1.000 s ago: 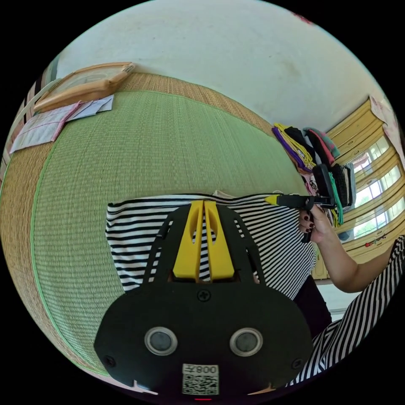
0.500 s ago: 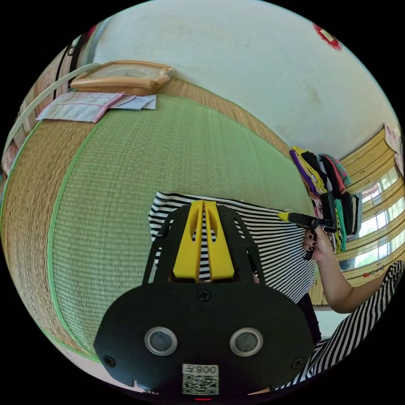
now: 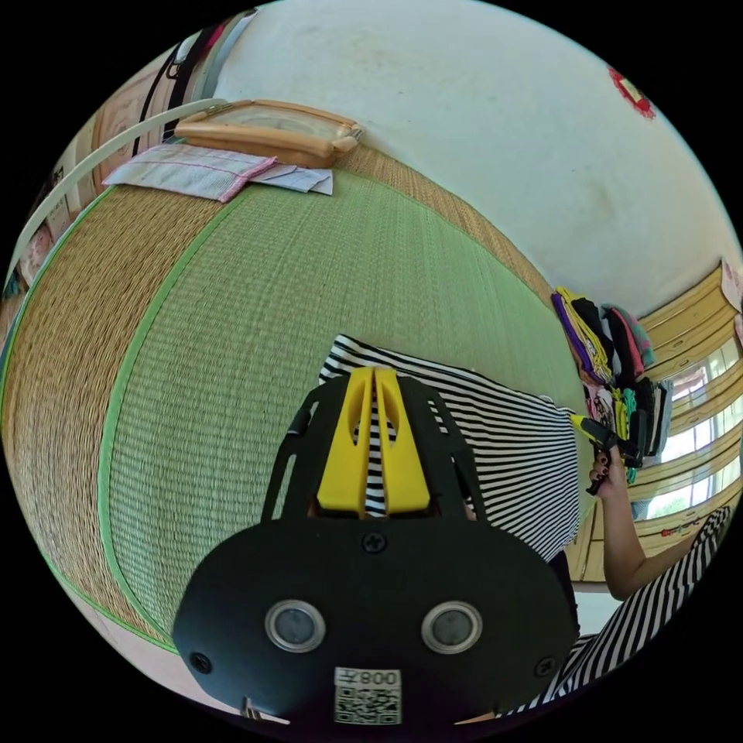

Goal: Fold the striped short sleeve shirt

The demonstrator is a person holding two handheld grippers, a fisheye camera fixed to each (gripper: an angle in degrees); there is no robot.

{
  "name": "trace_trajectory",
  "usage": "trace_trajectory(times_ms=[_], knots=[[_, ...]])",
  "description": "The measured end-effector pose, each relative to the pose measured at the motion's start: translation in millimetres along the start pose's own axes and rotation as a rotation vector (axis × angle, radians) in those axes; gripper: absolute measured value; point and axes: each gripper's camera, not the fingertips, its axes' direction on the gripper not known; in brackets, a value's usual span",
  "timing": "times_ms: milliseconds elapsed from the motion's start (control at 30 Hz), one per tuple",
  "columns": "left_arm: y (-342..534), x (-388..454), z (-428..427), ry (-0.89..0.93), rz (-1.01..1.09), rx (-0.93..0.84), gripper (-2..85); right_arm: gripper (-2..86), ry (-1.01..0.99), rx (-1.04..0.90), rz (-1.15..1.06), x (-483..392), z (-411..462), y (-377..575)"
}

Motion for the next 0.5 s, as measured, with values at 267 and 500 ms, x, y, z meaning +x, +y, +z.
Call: trace_trajectory(times_ms=[267,500], knots=[[10,-12,-3,0.022,-0.031,-0.021,0.1,0.0,-0.025,-0.013,0.064,32,-9,8],[38,-24,-30,0.078,-0.069,-0.021,0.1,0.0,-0.064,0.009,0.083,37,-51,46]])
